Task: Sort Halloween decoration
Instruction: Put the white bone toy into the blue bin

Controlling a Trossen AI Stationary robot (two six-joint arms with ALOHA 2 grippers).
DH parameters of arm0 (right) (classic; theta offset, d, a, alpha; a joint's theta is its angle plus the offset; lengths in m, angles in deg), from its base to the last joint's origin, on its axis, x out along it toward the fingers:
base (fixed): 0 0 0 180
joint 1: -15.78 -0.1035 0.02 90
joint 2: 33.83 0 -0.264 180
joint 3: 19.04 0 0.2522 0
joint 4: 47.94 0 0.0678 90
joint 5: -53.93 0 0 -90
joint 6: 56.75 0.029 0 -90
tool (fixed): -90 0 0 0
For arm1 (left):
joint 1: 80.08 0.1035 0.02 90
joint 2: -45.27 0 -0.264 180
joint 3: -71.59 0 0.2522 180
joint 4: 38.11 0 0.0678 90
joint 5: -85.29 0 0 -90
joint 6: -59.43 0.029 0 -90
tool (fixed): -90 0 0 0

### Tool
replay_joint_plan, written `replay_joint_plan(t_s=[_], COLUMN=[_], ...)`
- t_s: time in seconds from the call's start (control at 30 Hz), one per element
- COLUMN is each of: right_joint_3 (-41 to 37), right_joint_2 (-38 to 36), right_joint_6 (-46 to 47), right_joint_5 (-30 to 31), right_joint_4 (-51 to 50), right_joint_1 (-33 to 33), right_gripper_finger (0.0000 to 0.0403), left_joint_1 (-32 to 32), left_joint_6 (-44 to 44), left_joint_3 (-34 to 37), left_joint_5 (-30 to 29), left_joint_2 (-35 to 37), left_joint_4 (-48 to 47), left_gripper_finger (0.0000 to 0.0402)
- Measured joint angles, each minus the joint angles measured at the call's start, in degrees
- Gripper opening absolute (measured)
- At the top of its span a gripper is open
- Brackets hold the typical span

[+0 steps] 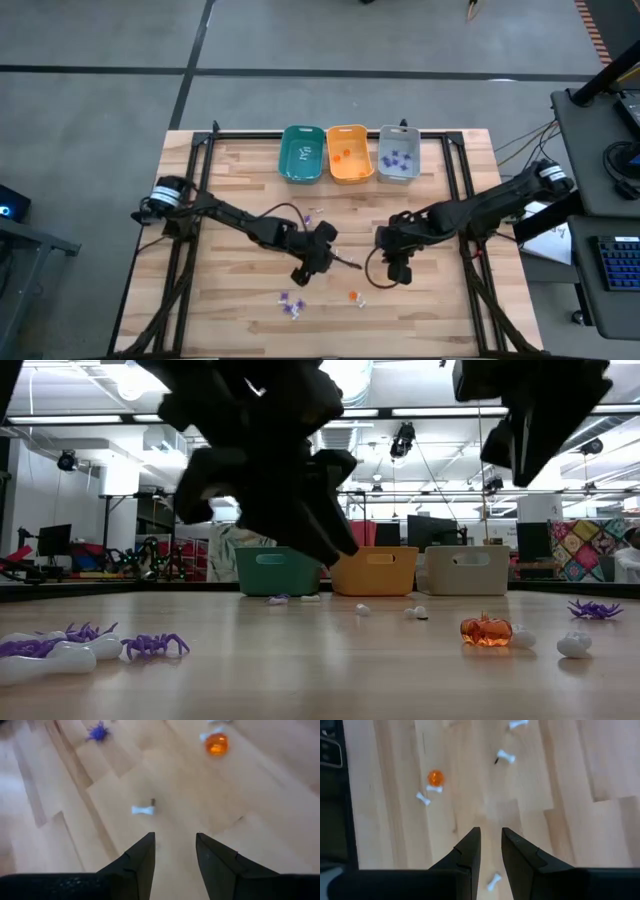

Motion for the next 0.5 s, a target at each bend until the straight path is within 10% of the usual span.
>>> replay_joint_plan(t_s=[0.5], right_joint_3=[-1.75], right_joint_2=[-4.69], right_joint_6=[-0.10], right_joint_5=[3.18], right_joint_4=[0.77], right_joint_1=[-0.16], right_gripper_finger=[0.0068], left_joint_1=[8.15], left_joint_6=[11.01], left_joint_3=[-4.08], left_joint_5=[11.04], left_joint_2=[-8.60], left_joint_4=[1.19], left_gripper_finger=[0.0126])
